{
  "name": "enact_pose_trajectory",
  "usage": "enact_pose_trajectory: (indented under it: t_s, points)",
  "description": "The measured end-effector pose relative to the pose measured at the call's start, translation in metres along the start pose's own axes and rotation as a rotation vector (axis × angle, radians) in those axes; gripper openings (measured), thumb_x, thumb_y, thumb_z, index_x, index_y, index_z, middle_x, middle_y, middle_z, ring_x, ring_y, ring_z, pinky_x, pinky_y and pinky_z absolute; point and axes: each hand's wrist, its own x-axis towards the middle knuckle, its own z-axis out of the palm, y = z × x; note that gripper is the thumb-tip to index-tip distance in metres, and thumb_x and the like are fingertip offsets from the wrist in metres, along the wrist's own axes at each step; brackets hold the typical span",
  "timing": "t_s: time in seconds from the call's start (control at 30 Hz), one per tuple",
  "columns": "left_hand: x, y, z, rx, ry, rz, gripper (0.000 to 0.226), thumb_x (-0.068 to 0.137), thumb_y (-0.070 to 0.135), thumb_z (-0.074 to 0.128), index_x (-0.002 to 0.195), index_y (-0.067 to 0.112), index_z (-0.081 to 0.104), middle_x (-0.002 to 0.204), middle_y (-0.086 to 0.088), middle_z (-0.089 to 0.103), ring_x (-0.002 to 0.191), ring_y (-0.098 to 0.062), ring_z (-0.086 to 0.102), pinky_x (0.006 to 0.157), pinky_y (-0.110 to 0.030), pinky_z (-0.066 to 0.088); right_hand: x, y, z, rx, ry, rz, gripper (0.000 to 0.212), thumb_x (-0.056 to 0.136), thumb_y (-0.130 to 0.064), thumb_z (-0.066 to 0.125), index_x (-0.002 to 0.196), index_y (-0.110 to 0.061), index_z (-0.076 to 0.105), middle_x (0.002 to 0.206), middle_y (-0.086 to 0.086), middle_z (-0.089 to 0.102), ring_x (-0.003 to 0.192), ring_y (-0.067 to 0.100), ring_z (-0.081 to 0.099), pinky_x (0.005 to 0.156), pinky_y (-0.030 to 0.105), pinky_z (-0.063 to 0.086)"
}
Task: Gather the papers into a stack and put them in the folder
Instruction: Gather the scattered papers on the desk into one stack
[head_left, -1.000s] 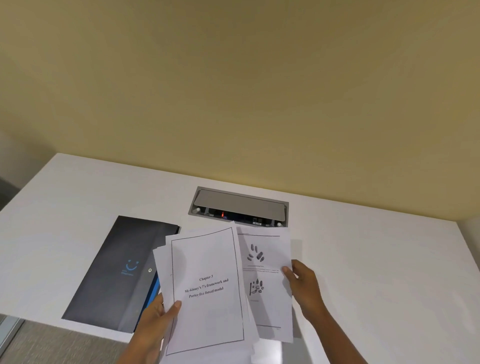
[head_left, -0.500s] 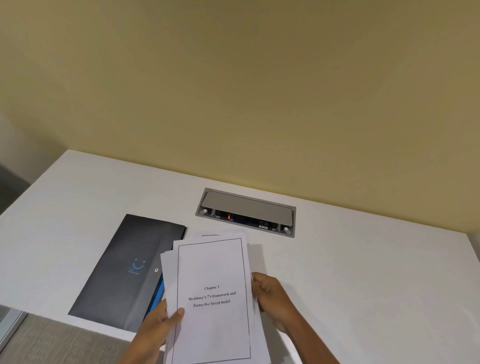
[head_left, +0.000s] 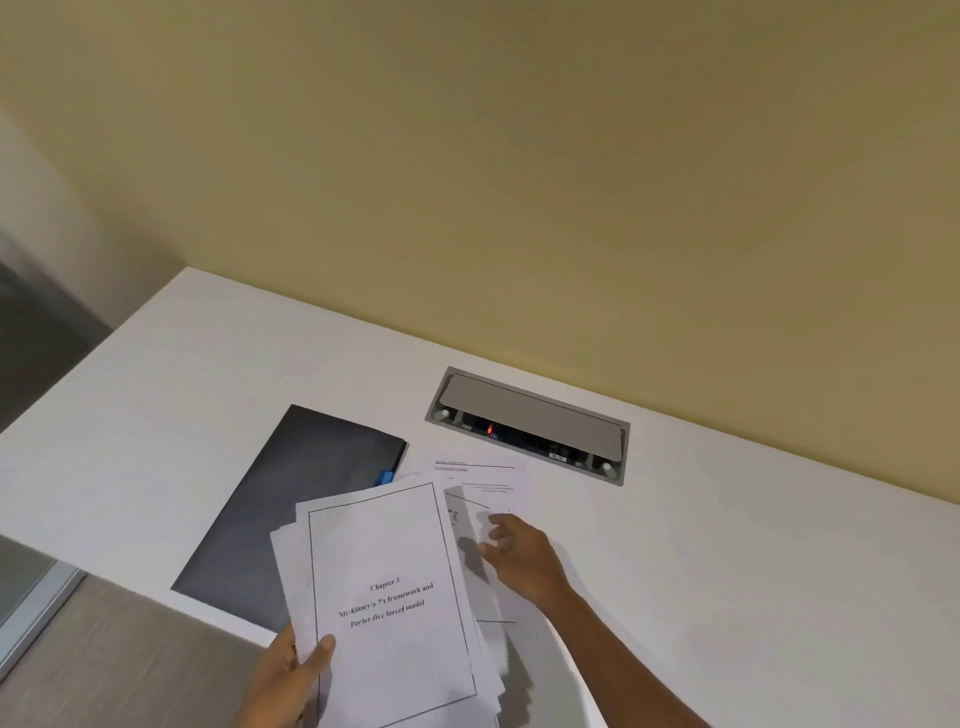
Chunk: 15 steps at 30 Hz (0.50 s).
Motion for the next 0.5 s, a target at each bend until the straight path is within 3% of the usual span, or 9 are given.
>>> enact_pose_trajectory:
  t_s: [0.03, 0.07, 0.17, 0.27, 0.33, 0.43, 0.5]
  points:
    - [-0.002, -0.002, -0.002, -0.004, 0.019, -0.012, 0.03, 0.089, 0.008, 0.072, 0.105, 0.033, 0.07, 0.106, -0.001, 0.079, 0.108, -0.028, 0.07, 0.099, -0.044, 0.051, 0.01, 0.0, 0.002, -0.092, -0.017, -0.006, 0.098, 0.056, -0.096, 0.065, 0.136, -0.041, 0.059, 0.129, -0.006, 0.068, 0.119, 0.016, 0.067, 0.105, 0.042, 0.055]
    - [-0.005, -0.004, -0.005, -0.016, 0.041, -0.016, 0.03, 0.089, 0.005, 0.072, 0.106, 0.029, 0.07, 0.105, -0.003, 0.079, 0.107, -0.029, 0.07, 0.095, -0.038, 0.054, 0.021, 0.0, 0.006, -0.193, -0.045, -0.014, 0.111, 0.059, -0.093, 0.066, 0.15, -0.031, 0.048, 0.145, -0.003, 0.06, 0.133, 0.02, 0.057, 0.11, 0.041, 0.05]
    - [-0.01, -0.009, -0.011, -0.037, 0.109, 0.003, 0.03, 0.089, -0.002, 0.068, 0.113, 0.017, 0.065, 0.098, -0.008, 0.075, 0.101, -0.028, 0.066, 0.069, -0.012, 0.053, 0.05, 0.006, 0.018, -0.484, 0.001, -0.102, 0.115, 0.076, -0.063, 0.082, 0.164, -0.019, 0.023, 0.167, 0.003, 0.033, 0.155, 0.028, 0.03, 0.122, 0.047, 0.036]
    - [-0.013, -0.015, -0.017, -0.024, 0.152, -0.011, 0.03, 0.087, -0.002, 0.07, 0.112, 0.014, 0.065, 0.087, 0.0, 0.075, 0.098, -0.026, 0.064, 0.065, -0.01, 0.05, 0.069, 0.014, 0.03, -0.639, 0.042, -0.102, 0.136, 0.067, -0.068, 0.085, 0.165, -0.013, 0.009, 0.174, 0.009, 0.016, 0.161, 0.033, 0.015, 0.129, 0.054, 0.024]
    - [-0.012, -0.025, -0.02, -0.03, 0.176, -0.024, 0.03, 0.086, -0.002, 0.072, 0.111, 0.014, 0.066, 0.085, 0.007, 0.076, 0.099, -0.026, 0.065, 0.062, -0.001, 0.047, 0.071, 0.02, 0.039, -0.683, 0.048, -0.105, 0.141, 0.069, -0.064, 0.088, 0.166, -0.01, 0.0, 0.176, 0.012, 0.005, 0.162, 0.035, 0.006, 0.13, 0.055, 0.016]
    - [-0.012, -0.035, -0.026, -0.07, 0.187, -0.056, 0.033, 0.087, 0.004, 0.073, 0.117, 0.016, 0.067, 0.102, -0.008, 0.077, 0.098, -0.027, 0.067, 0.061, 0.001, 0.045, 0.069, 0.022, 0.049, -0.621, 0.087, -0.119, 0.142, 0.068, -0.056, 0.092, 0.166, -0.008, 0.001, 0.176, 0.012, 0.01, 0.162, 0.033, 0.011, 0.132, 0.049, 0.016]
    - [-0.011, -0.037, -0.028, -0.092, 0.183, -0.065, 0.034, 0.088, 0.008, 0.073, 0.119, 0.017, 0.065, 0.108, -0.01, 0.076, 0.1, -0.026, 0.067, 0.069, -0.009, 0.049, 0.067, 0.022, 0.052, -0.573, 0.093, -0.137, 0.139, 0.068, -0.051, 0.094, 0.166, -0.007, 0.006, 0.175, 0.01, 0.017, 0.161, 0.032, 0.018, 0.131, 0.045, 0.019]
